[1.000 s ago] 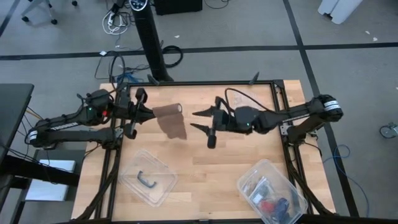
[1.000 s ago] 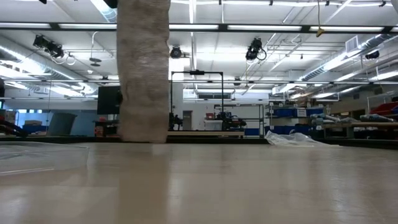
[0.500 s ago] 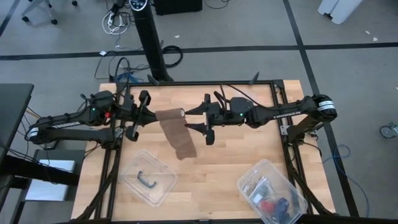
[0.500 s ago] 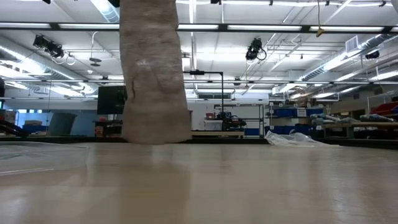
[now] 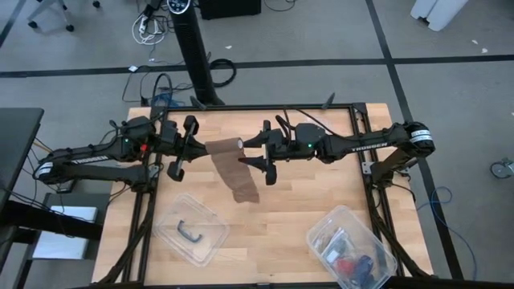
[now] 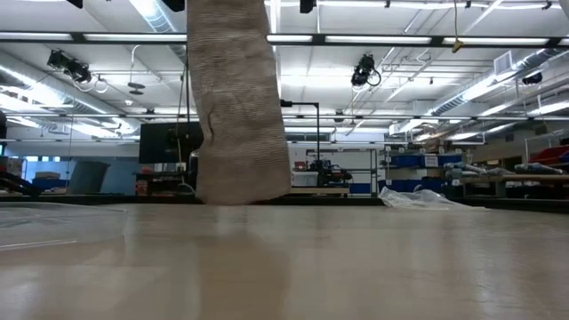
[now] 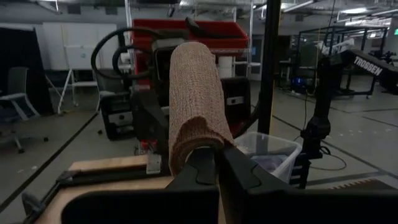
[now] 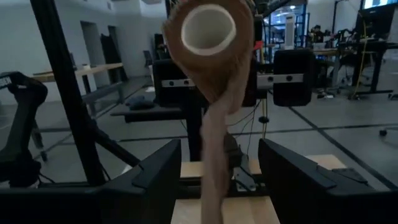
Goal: Roll bandage
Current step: Roll the brown bandage
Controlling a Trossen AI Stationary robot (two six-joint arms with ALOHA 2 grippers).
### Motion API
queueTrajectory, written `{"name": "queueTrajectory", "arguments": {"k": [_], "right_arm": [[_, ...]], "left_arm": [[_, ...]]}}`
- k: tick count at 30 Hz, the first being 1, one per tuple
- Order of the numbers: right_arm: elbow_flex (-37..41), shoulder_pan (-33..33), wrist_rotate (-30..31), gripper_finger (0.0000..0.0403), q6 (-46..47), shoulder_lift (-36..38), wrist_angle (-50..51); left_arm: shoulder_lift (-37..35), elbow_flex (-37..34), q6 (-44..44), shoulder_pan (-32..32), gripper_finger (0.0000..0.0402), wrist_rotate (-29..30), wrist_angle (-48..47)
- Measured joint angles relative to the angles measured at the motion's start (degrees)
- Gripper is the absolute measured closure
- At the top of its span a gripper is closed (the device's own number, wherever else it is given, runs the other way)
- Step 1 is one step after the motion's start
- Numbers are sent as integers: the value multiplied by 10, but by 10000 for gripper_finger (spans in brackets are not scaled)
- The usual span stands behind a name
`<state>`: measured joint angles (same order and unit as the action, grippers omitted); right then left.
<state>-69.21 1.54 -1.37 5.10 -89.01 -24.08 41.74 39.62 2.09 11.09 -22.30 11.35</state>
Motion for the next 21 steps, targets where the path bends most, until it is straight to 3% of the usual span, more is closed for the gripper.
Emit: {"name": "queueTrajectory", "arguments": {"k": [7,15,21], "right_arm": [[0,-1,-13,215,-2,0,3],[-1,-1,-15,340,-16,-30,-24],[0,-1,-23,398,-18,-56,-25]], "left_arm": [[0,0,9,0,401,0,12],[10,0,9,0,401,0,22],[6,0,10,0,401,-1,20]]}}
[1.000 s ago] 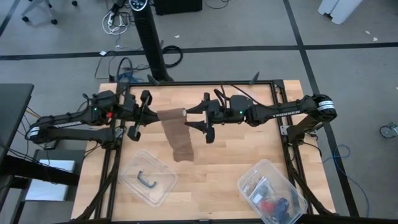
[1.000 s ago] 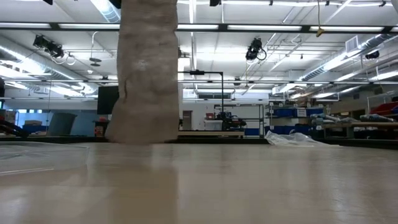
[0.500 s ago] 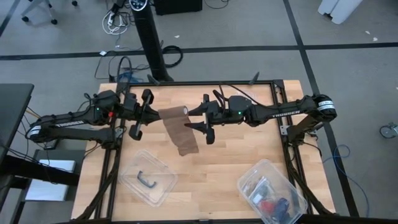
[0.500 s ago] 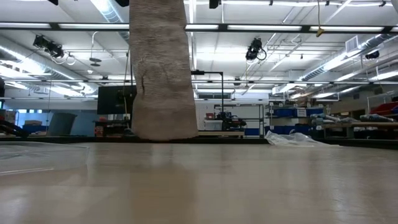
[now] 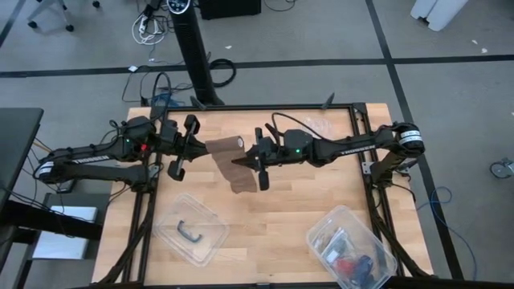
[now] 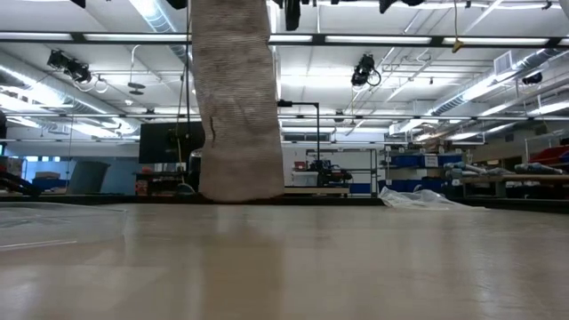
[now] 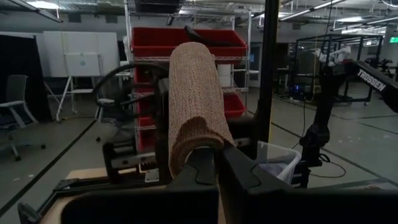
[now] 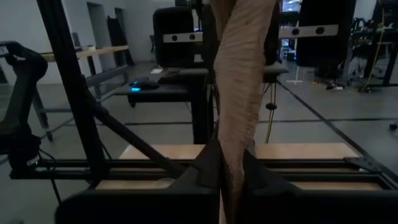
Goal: Roll bandage
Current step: Roll the brown bandage
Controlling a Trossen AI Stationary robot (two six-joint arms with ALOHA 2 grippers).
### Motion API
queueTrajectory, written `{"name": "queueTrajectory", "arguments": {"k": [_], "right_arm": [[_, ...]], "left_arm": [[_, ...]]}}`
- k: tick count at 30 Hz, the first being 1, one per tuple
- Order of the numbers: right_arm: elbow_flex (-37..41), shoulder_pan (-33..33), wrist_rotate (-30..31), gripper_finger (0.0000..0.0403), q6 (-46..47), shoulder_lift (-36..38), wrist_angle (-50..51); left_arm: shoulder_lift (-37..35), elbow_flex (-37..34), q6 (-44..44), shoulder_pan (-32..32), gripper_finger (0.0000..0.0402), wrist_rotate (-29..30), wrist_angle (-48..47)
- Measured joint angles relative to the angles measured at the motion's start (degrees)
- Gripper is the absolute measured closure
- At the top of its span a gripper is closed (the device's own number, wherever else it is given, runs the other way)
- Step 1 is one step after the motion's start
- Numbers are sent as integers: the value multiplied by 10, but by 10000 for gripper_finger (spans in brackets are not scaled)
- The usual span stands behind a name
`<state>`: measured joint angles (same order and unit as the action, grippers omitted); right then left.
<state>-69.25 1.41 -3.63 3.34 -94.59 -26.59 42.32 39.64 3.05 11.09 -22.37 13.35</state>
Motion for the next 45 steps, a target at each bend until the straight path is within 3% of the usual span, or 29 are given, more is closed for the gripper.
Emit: {"name": "queueTrajectory", "arguments": {"k": [18,32,45], "right_arm": [[0,12,12,402,-5,8,100],[0,19,10,403,-4,8,114],[-1,36,10,403,-4,9,112]], "left_arm": [[-40,0,6,0,401,-8,-3],[-104,0,30,0,401,-30,-4],[-108,73,-11,1,401,-25,-67]]}}
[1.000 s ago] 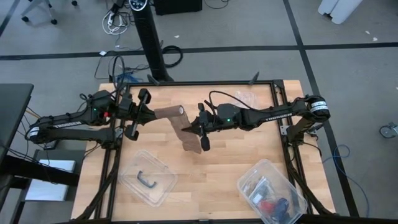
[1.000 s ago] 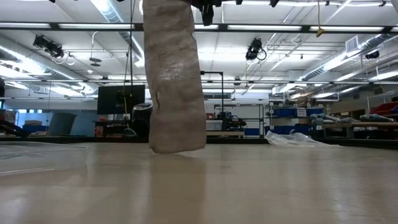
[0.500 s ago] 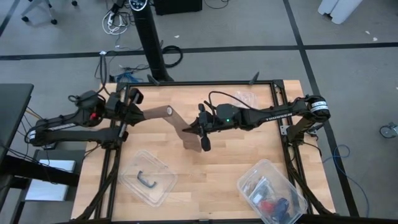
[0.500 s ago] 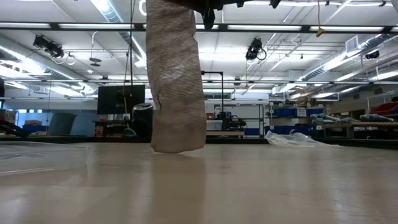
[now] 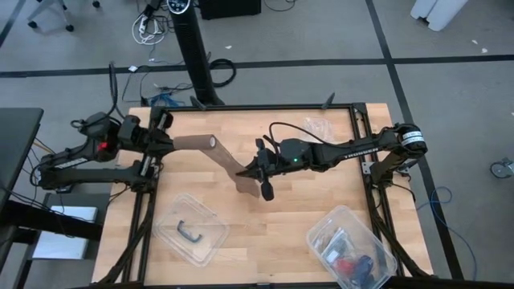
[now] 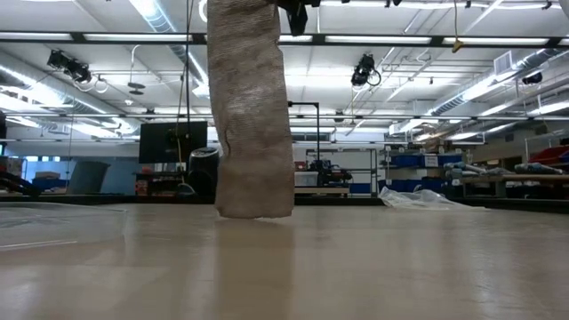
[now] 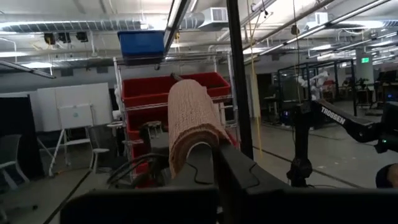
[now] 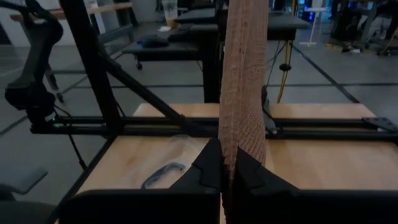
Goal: Roll bandage
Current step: Roll the brown bandage
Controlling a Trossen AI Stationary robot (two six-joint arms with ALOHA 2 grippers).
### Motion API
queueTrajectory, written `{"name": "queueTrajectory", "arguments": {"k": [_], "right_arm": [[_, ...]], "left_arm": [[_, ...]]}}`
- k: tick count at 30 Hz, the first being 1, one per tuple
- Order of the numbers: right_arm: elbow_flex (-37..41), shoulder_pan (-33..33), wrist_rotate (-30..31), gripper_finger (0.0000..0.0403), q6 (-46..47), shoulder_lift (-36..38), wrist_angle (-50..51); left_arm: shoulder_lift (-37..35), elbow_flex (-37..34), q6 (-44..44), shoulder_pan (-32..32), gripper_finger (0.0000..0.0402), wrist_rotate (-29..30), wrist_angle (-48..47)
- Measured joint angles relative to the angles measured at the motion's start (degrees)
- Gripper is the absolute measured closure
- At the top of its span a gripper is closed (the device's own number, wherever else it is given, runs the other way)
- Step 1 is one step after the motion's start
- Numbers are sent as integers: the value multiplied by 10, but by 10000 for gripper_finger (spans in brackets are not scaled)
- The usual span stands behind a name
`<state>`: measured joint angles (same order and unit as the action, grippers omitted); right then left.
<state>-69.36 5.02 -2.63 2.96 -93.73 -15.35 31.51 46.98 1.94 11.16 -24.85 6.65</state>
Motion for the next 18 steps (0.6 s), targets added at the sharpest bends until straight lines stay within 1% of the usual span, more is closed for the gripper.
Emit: {"name": "queueTrajectory", "arguments": {"k": [6,9,13,18], "right_arm": [[0,0,0,403,0,0,-37],[-3,0,0,403,0,0,-37],[-13,0,0,402,0,0,-39],[-19,0,0,394,0,0,-42]], "left_arm": [[34,-2,-11,0,401,26,14],[60,-2,-16,0,401,25,48],[88,15,-26,0,401,24,48],[102,39,-30,0,401,19,47]]}}
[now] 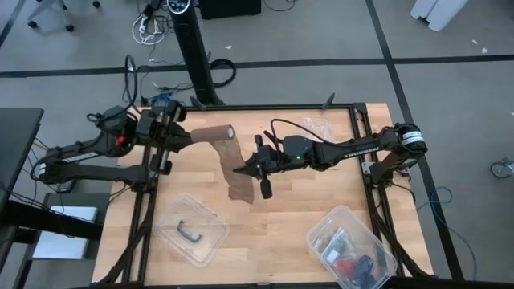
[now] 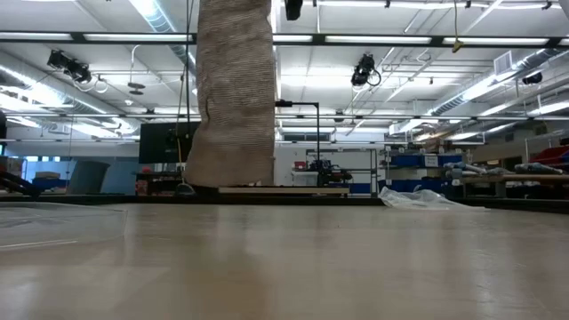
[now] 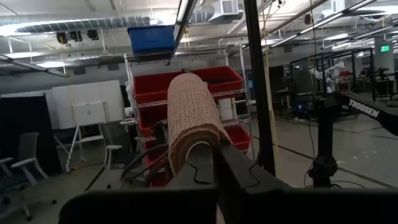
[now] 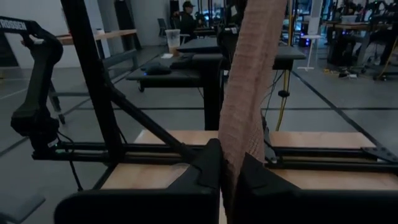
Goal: Roll bandage
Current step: Roll the brown bandage
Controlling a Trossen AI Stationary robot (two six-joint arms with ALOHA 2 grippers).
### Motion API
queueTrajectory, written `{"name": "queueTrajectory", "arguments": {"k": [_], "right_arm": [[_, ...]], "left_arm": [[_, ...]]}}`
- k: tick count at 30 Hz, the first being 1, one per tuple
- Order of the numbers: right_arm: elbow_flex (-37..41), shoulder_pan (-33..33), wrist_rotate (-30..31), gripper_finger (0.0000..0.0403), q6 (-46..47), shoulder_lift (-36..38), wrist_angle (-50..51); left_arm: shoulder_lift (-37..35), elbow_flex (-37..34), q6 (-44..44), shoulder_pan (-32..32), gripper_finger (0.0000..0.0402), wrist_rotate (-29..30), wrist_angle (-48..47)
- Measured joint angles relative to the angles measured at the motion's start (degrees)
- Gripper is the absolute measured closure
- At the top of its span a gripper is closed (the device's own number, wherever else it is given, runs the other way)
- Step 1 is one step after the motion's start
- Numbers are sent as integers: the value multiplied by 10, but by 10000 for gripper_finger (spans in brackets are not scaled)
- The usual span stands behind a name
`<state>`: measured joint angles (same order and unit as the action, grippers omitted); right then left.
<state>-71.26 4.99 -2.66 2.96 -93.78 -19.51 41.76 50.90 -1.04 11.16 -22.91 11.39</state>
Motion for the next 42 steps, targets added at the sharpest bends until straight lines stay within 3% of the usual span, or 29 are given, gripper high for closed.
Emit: {"name": "queueTrajectory", "arguments": {"k": [9,27,35,42], "right_arm": [[0,-3,45,362,-5,0,0],[0,-15,86,234,-35,0,0],[0,-15,173,216,-82,0,-4],[0,-14,197,220,-104,0,-17]], "left_arm": [[5,19,2,0,401,-18,-9],[6,19,10,0,401,-22,-27],[6,19,12,0,401,-24,-33],[6,18,13,0,401,-25,-39]]}}
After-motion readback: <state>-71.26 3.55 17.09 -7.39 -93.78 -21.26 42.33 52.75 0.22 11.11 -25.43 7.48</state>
